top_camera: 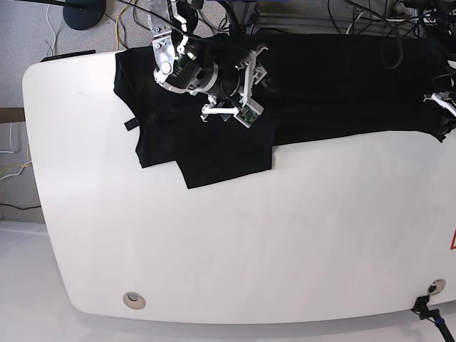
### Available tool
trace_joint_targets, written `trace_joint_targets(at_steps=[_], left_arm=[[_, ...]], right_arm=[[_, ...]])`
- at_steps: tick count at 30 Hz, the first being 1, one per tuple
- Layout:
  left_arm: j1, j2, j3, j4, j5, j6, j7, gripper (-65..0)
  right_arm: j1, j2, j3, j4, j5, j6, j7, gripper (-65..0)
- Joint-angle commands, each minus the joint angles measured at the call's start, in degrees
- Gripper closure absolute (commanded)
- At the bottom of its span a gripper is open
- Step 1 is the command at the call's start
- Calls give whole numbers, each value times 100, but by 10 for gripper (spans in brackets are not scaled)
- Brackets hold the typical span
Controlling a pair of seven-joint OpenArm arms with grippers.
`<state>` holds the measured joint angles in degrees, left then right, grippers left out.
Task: Fold the T-shirt properly
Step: 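Drag the folded shirt edge with both grippers to straighten it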
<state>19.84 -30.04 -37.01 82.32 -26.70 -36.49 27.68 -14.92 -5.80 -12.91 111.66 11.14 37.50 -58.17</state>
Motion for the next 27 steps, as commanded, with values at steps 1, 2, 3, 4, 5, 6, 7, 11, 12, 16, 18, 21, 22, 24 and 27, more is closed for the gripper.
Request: trace_joint_targets(at_steps=[1,2,3,4,5,6,7,11,12,16,18,21,22,24,27], left_arm=[[-45,-147,5,45,-86,5,-109,0],[-45,-147,-4,-17,-86,5,-118,0],[-45,-147,-4,-52,-86,5,-118,0],[-45,-147,-4,-52,-86,5,-126,0],[-45,-147,-4,-43,-86,5,-118,0],[-45,-147,-4,-43,-86,5,-109,0],[-45,-147,-4,-43,-86,5,-109,0],[-45,-147,-4,-43,-86,5,-109,0],[-45,-147,-4,-43,-86,5,-109,0],[-45,-147,-4,-43,-86,5,-109,0],[-45,-147,5,-43,-86,5,-109,0],[-221,-147,154,-43,-86,5,-109,0],[-326,-156,242,-52,-77,5,-109,0],[-370,-156,295,-52,19,5,-109,0],[-590,-147,312,-52,204,5,-100,0]], right_arm=[[46,4,47,21,95,17,134,-272],[54,4,64,-76,69,17,134,-245],[63,13,55,-199,78,17,134,-221],[72,22,55,-339,69,17,134,-200],[81,22,64,-506,69,35,142,-179],[81,101,73,-638,69,44,151,-158],[107,198,55,-735,95,35,230,-135],[151,347,55,-1166,78,26,424,-39],[160,400,55,-1289,86,26,433,-14],[309,576,82,-1544,69,17,635,0],[415,611,187,-1552,60,9,635,0],[485,611,653,-1561,60,9,635,0],[555,602,776,-1561,60,9,635,0],[652,611,943,-1596,60,9,635,0],[802,611,1172,-1790,60,9,635,0]])
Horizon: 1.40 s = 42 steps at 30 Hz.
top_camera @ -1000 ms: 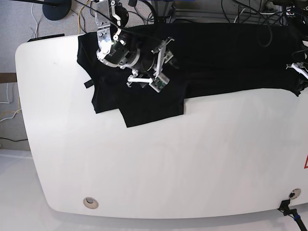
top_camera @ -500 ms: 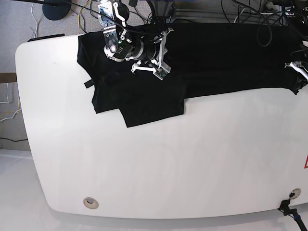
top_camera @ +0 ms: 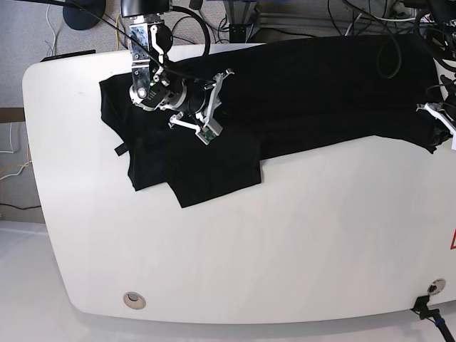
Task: Fold the T-shirt properly
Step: 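Drag the folded shirt edge with both grippers to straighten it, then hold the shirt with the right gripper and move the left gripper to the sleeve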
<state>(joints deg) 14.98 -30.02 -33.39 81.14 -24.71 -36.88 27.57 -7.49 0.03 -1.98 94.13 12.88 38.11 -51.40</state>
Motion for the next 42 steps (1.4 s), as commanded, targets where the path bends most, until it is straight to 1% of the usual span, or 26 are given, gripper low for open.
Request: trace_joint_targets(at_steps=[1,3,6,9,13,17,18,19,20,21,26,29,33,36,38,39,41,42], left_arm=[[-210,-141,-42,66,102,44,-80,0],[-413,-132,134,57,260,44,34,0],[-615,-132,196,57,278,27,245,0],[-659,-132,178,145,242,18,254,0],[-659,-132,161,541,242,18,254,0],[-668,-150,152,549,242,27,254,0],[-668,-150,117,558,242,27,254,-23],[-668,-150,38,558,242,27,254,-75],[-659,-150,-15,558,242,18,254,-105],[-641,-150,-42,558,242,18,254,-116],[-615,-167,-94,567,234,9,254,-120],[-615,-167,-464,628,234,9,254,-120],[-492,-158,-560,1323,102,9,315,-117],[-17,-132,-701,1815,-347,9,834,-114],[387,17,-745,2009,-514,9,1019,-110],[563,123,-745,2061,-479,9,1001,-86],[792,360,-754,2070,-268,9,1001,0],[871,492,-754,2044,-118,9,1001,0]], right_arm=[[111,27,132,-151,-115,-53,-43,0],[226,27,237,-345,-115,-53,-43,0],[234,27,246,-362,-97,-53,-43,0],[226,19,229,-142,-80,-53,-43,0],[226,19,229,-81,-80,-53,-43,0],[226,19,229,-72,-80,-44,-43,0],[226,19,229,-72,-88,-44,-43,0],[226,19,229,-72,-97,-44,-43,0],[226,19,229,-72,-97,-44,-43,0],[226,19,229,-72,-106,-44,-43,0],[226,19,229,-72,-106,-44,-43,0],[226,19,229,-81,-106,-44,-43,0],[234,10,229,-81,-106,-44,-43,0],[287,10,229,-81,-106,-44,-43,0],[305,10,229,-81,-106,-44,-43,0],[305,10,229,-81,-106,-44,-43,0],[305,10,229,-81,-106,-44,-43,0],[305,10,229,-81,-106,-44,-43,0]])
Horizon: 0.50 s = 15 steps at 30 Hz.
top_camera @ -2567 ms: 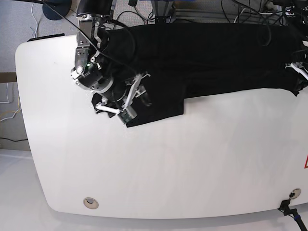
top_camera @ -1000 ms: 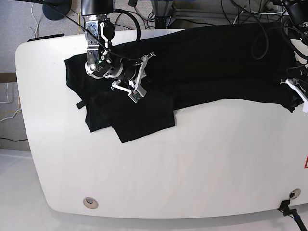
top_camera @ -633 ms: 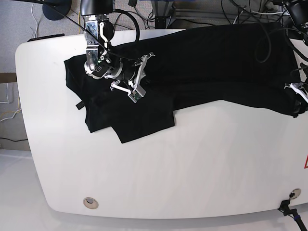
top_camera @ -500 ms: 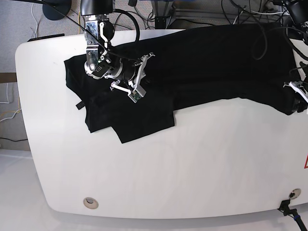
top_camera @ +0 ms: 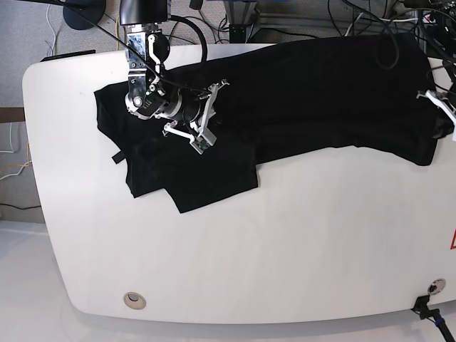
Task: Fold the T-shirt properly
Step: 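Hold the shirt with the right gripper and move the left gripper to the sleeve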
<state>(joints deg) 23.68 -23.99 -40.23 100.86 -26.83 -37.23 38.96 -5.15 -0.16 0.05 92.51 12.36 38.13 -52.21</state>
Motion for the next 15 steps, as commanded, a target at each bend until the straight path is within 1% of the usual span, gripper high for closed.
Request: trace_joint_targets(at_steps=[1,2,4,5,6,7,11,15], left_arm=[[54,-6,-70,72,208,44,-138,0],[124,117,-34,72,358,44,-138,0],[274,249,45,72,533,35,-129,0],[309,293,124,72,577,-26,-129,0],[318,320,194,64,586,-158,-111,0],[397,320,247,37,639,-263,-103,0],[485,328,519,-358,894,-277,-103,0],[458,320,599,-1018,894,-277,-129,0]], right_arm=[[71,30,25,81,-54,-46,38,0],[71,30,25,81,-54,-46,38,0],[71,30,25,81,-54,-46,38,0],[71,30,25,81,-54,-46,38,0],[71,30,25,81,-54,-46,38,0],[71,30,25,81,-54,-46,38,0],[71,30,25,81,-54,-46,38,0],[62,30,34,81,-62,-46,38,0]])
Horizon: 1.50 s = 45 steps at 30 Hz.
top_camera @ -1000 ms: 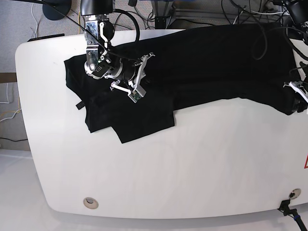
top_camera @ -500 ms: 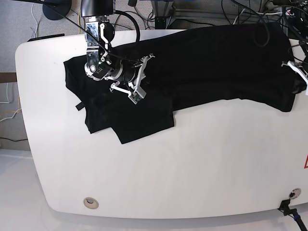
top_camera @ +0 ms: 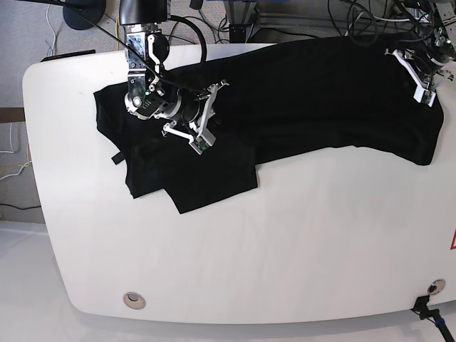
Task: Fold the T-shirt properly
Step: 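Hold the shirt with the right gripper and move the left gripper to the sleeve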
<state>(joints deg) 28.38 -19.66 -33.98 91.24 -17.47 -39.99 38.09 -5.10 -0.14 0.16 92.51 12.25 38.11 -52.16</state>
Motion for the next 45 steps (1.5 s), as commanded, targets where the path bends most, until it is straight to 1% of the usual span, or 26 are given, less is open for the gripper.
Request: trace_joint_targets(at_steps=[1,3,6,8,15,16,21,25,28,30,31,34,37,42,45], left_arm=[[-29,-139,-18,-170,-42,-1,-42,0],[-205,-148,132,-390,46,-1,-24,0],[-530,-157,264,-751,591,-1,-33,0],[-856,-157,290,-970,838,-1,-33,0],[-1770,-183,510,-1507,1286,-1,-42,0],[-1840,-236,510,-1524,1286,-1,-42,0],[-1955,-271,466,-1357,1260,-1,-42,0],[-1946,-271,-53,-724,1251,-1,-15,0],[-1981,-280,-229,-522,925,-1,11,0],[-2174,-474,-255,-513,811,-1,266,-146],[-2306,-517,-264,-522,758,-1,372,-188],[-2693,-553,-264,-531,556,-1,433,-190],[-3115,-553,-220,-689,565,-1,433,-192],[-4179,-561,97,-1700,565,-1,389,-192],[-4645,-561,325,-2359,662,-1,152,-192]], right_arm=[[49,27,23,81,-51,-44,34,0],[49,27,32,81,-51,-44,34,0],[40,27,32,90,-51,-44,34,0],[40,27,50,99,-51,-53,34,0],[31,27,58,99,-51,-53,34,0],[31,27,58,99,-51,-53,34,0],[22,27,58,107,-51,-53,34,0],[22,27,58,107,-51,-53,34,0],[22,27,58,90,-51,-53,34,0],[22,19,41,90,-51,-53,34,0],[22,19,32,90,-51,-53,34,0],[22,19,23,90,-51,-53,34,0],[22,19,23,81,-51,-53,34,0],[22,19,23,81,-51,-53,34,0],[22,19,23,81,-51,-53,34,0]])
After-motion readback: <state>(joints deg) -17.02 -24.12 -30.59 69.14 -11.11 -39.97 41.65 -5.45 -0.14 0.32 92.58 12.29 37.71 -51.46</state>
